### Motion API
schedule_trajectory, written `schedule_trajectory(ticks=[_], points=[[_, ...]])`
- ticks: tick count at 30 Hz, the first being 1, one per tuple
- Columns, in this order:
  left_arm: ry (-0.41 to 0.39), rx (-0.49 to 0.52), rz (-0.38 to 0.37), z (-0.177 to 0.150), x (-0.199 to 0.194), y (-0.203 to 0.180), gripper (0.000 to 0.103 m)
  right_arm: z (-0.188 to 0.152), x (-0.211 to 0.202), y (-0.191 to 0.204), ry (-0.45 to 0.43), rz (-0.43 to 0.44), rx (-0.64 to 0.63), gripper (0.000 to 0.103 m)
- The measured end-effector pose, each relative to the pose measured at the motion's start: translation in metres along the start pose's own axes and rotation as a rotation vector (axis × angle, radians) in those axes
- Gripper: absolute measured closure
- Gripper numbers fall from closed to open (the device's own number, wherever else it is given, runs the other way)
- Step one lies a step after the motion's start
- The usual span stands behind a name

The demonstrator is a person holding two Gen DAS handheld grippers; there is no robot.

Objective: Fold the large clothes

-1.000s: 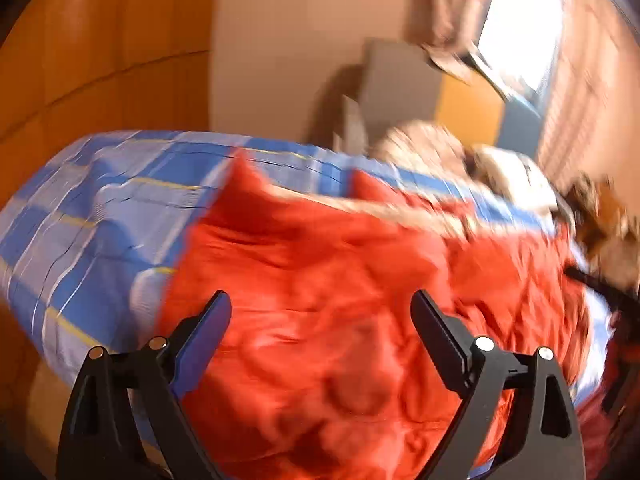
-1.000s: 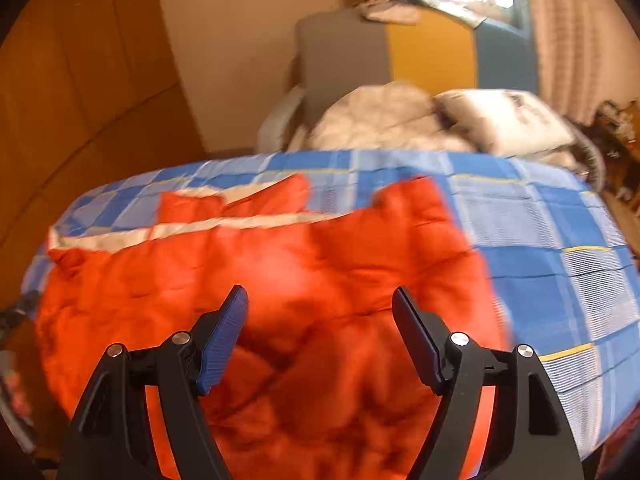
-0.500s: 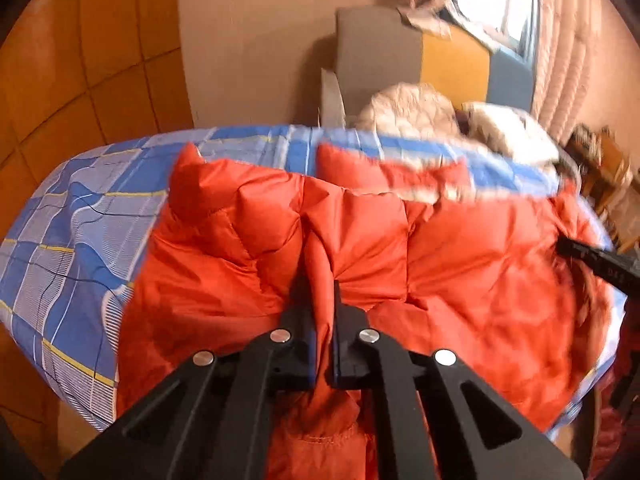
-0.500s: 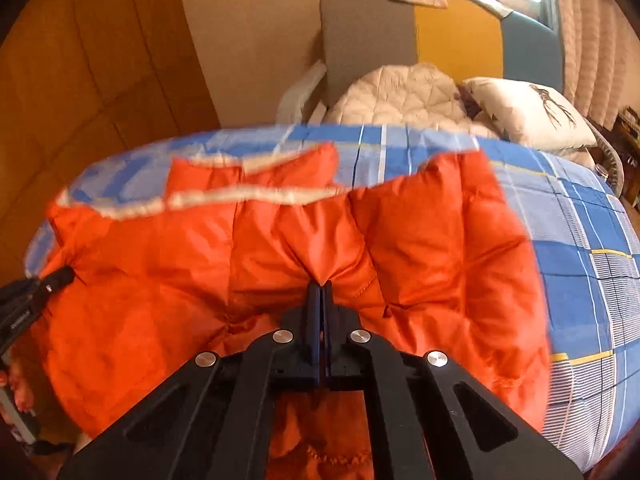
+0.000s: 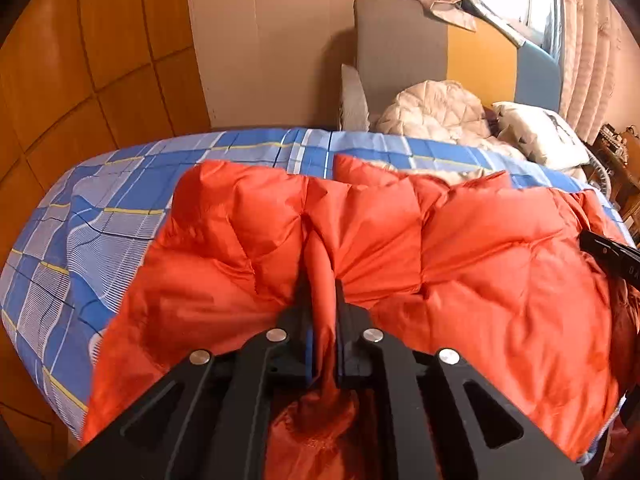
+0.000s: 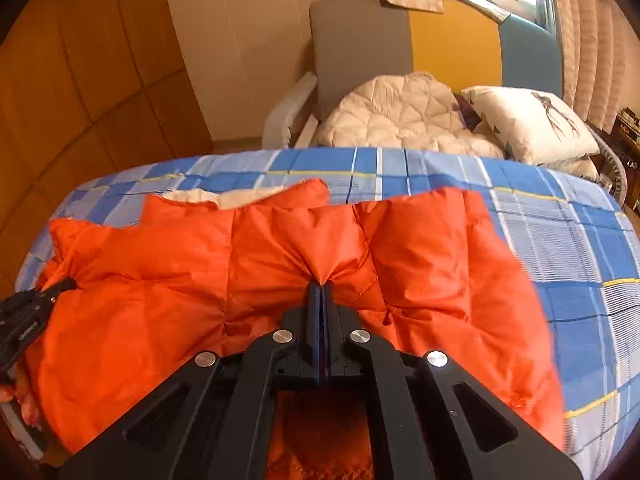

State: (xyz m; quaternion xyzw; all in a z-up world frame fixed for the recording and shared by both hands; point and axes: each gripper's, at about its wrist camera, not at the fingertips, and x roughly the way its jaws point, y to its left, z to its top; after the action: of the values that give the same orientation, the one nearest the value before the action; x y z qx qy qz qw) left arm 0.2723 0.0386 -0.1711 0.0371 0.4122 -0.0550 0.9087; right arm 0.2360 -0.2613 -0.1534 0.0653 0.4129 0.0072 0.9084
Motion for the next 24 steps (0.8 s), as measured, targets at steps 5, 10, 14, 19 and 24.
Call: schedule_trajectory(ticks=[5, 10, 14, 19, 24], points=[[0.016, -0.001, 0.029, -0.002, 0.023, 0.002, 0.076, -0.007, 0.035, 0.0, 0.043, -0.048, -0.043, 0.102], [0.004, 0.023, 0.025, -0.011, 0.031, 0.005, 0.065, -0.016, 0.047, 0.006, 0.025, -0.081, -0.099, 0.102], [0.021, -0.012, -0.005, -0.014, 0.02, 0.014, 0.051, -0.014, 0.039, -0.003, 0.034, -0.045, -0.065, 0.102], [-0.042, -0.053, 0.011, -0.011, -0.014, 0.029, 0.032, -0.006, 0.003, -0.004, -0.03, -0.034, -0.066, 0.062], [-0.084, -0.104, 0.114, 0.003, -0.025, 0.051, 0.026, 0.006, -0.024, -0.007, -0.073, -0.13, -0.086, 0.049]])
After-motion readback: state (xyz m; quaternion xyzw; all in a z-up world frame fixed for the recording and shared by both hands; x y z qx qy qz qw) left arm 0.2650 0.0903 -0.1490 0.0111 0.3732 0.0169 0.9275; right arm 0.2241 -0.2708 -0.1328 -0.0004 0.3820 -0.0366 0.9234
